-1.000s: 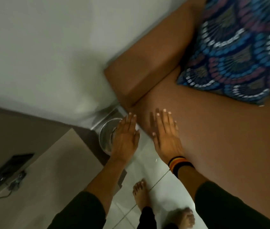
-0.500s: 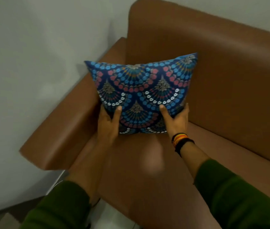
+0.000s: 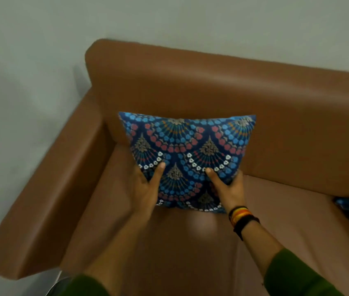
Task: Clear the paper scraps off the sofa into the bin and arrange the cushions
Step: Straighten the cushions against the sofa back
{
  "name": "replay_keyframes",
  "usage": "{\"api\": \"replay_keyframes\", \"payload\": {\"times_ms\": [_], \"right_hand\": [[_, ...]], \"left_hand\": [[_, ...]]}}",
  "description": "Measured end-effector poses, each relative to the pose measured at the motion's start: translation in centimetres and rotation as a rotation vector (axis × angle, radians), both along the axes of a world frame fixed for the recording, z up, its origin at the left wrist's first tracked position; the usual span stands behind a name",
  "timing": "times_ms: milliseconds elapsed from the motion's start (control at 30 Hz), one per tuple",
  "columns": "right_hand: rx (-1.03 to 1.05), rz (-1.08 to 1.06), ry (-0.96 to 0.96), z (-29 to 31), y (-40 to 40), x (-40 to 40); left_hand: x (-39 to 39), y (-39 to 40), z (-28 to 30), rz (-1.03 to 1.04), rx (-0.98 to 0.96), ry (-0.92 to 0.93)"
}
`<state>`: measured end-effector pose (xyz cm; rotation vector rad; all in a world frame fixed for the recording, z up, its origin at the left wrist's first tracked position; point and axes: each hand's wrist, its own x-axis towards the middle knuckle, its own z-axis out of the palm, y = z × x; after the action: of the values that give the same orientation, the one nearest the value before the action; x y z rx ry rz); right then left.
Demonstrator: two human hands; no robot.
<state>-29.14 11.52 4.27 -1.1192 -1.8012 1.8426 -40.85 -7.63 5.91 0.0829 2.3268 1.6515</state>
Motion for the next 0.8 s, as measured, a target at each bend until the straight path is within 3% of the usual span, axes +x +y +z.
{"api": "replay_keyframes", "payload": {"times_ms": [167, 333, 433, 533, 700, 800], "right_hand": [[0.011, -0.021, -0.09, -0.4, 5.7, 5.5], [-0.013, -0.009, -0.11, -0.7, 6.4, 7.4], [0.064, -0.052, -0.181, -0.2, 4.3, 10.7], [0.319, -0.055, -0.343, 1.1, 3.2, 15.9], [0.518, -0.245, -0.497, 3.8, 8.0, 27.9], [0.447, -0.338, -0.496, 3.9, 9.1, 30.1]], "left_hand": [[2.7, 6.3, -1.8, -0.108, -0.122, -0.017], [4.0, 6.3, -2.5, -0.128, -0.214, -0.096], [7.0, 4.9, -0.3, -0.218, -0.393, 0.108], [11.4, 5.6, 2.1, -0.406, -0.498, 0.33], [21.6, 14.1, 4.8, -0.769, -0.447, 0.414], [22.7, 16.4, 4.6, -0.807, -0.442, 0.453]]}}
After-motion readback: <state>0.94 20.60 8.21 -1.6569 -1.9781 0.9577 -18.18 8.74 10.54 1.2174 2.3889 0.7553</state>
